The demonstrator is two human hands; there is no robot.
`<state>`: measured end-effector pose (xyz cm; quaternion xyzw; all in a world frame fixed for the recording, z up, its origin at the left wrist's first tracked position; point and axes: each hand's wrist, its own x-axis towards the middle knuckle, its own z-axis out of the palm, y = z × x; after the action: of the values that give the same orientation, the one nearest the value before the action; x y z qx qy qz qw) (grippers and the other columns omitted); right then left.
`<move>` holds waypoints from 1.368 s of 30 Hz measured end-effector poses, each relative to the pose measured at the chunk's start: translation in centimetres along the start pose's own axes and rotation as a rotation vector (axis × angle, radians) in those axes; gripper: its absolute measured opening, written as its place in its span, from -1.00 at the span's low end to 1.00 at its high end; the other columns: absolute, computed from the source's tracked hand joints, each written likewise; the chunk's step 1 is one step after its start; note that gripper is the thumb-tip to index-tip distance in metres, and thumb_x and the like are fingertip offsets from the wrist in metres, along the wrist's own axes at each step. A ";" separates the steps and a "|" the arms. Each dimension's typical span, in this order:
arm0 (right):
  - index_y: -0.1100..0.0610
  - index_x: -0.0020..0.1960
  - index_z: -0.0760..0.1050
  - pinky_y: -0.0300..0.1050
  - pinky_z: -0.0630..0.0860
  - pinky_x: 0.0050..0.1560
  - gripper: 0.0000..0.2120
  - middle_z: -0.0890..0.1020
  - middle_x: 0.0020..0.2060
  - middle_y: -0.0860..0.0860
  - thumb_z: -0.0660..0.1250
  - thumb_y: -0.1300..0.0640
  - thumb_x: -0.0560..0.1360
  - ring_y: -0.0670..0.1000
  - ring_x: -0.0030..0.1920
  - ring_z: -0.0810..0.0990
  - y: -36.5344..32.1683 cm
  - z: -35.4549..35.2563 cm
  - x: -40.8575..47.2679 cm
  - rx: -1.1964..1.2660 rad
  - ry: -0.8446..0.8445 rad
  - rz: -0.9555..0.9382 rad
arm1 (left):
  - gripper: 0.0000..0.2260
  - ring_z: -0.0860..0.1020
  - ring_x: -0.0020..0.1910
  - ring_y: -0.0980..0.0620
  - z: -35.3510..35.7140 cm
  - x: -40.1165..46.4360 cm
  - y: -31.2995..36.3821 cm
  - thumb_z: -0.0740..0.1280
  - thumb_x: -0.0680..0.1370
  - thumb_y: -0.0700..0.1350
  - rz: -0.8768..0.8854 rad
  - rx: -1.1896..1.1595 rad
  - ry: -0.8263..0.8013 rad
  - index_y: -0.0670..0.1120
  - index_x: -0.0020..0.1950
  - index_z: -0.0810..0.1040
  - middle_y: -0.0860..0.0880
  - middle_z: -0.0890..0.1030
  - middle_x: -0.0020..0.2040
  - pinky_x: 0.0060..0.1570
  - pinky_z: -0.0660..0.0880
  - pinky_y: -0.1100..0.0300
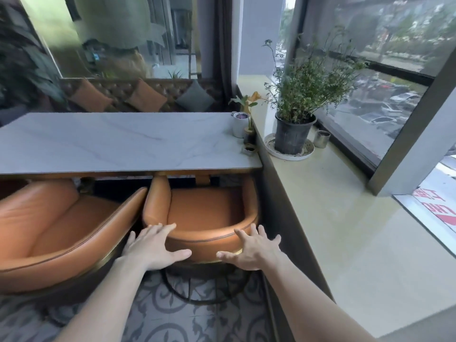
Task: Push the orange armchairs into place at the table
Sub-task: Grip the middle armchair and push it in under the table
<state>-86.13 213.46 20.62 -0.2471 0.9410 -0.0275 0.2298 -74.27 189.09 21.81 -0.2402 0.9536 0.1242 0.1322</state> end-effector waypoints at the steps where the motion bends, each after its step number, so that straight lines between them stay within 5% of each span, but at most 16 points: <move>1: -0.21 0.59 -0.07 0.57 -0.07 0.42 0.08 -0.02 0.62 0.11 -0.03 -0.73 0.21 0.14 0.59 -0.14 -0.9 0.0 0.1 -0.009 0.017 -0.012 | -0.05 -0.03 0.55 -0.02 -0.2 -0.3 -1.0 0.14 0.25 0.60 0.000 -0.004 0.025 0.25 0.55 0.00 0.03 0.03 0.60 0.49 -0.12 -0.18; 8: -0.22 0.58 -0.24 0.57 -0.15 0.42 0.14 -0.25 0.61 0.10 -0.13 -0.76 0.16 0.17 0.58 -0.31 -11.6 1.6 1.7 -0.078 0.118 -0.108 | -0.07 -0.17 0.55 -0.01 -1.4 -2.3 -12.9 0.14 0.27 0.58 -0.048 -0.043 0.243 0.27 0.54 -0.09 0.03 -0.10 0.60 0.48 -0.22 -0.15; 17: -0.23 0.58 -0.29 0.55 -0.20 0.43 0.12 -0.31 0.60 0.08 -0.12 -0.75 0.17 0.17 0.56 -0.36 -32.4 5.2 2.7 -0.104 0.142 -0.214 | -0.09 -0.17 0.55 0.00 -2.8 -5.6 -33.4 0.20 0.31 0.53 -0.093 -0.080 0.448 0.27 0.54 -0.09 0.02 -0.12 0.60 0.49 -0.24 -0.10; 32: -0.23 0.57 -0.27 0.54 -0.13 0.44 0.17 -0.26 0.61 0.08 -0.10 -0.75 0.11 0.18 0.58 -0.28 -58.4 13.1 7.6 -0.183 0.007 -0.399 | -0.12 -0.14 0.55 -0.06 -0.7 -7.6 -59.8 0.25 0.37 0.45 -0.211 -0.249 0.430 0.26 0.55 -0.13 -0.02 -0.09 0.60 0.49 -0.18 -0.15; 41: -0.20 0.57 -0.27 0.46 -0.03 0.46 0.11 -0.17 0.62 0.09 0.07 -0.70 0.23 0.18 0.59 -0.18 -73.4 18.3 15.2 -0.156 -0.079 -0.445 | -0.13 -0.15 0.55 -0.04 -1.1 -3.6 -74.0 0.25 0.40 0.44 -0.311 -0.245 0.290 0.28 0.53 -0.18 0.05 -0.16 0.60 0.50 -0.12 -0.09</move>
<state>-56.52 143.03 10.09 -0.4662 0.8529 0.0053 0.2351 -35.10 127.12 11.14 -0.4136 0.8921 0.1812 -0.0187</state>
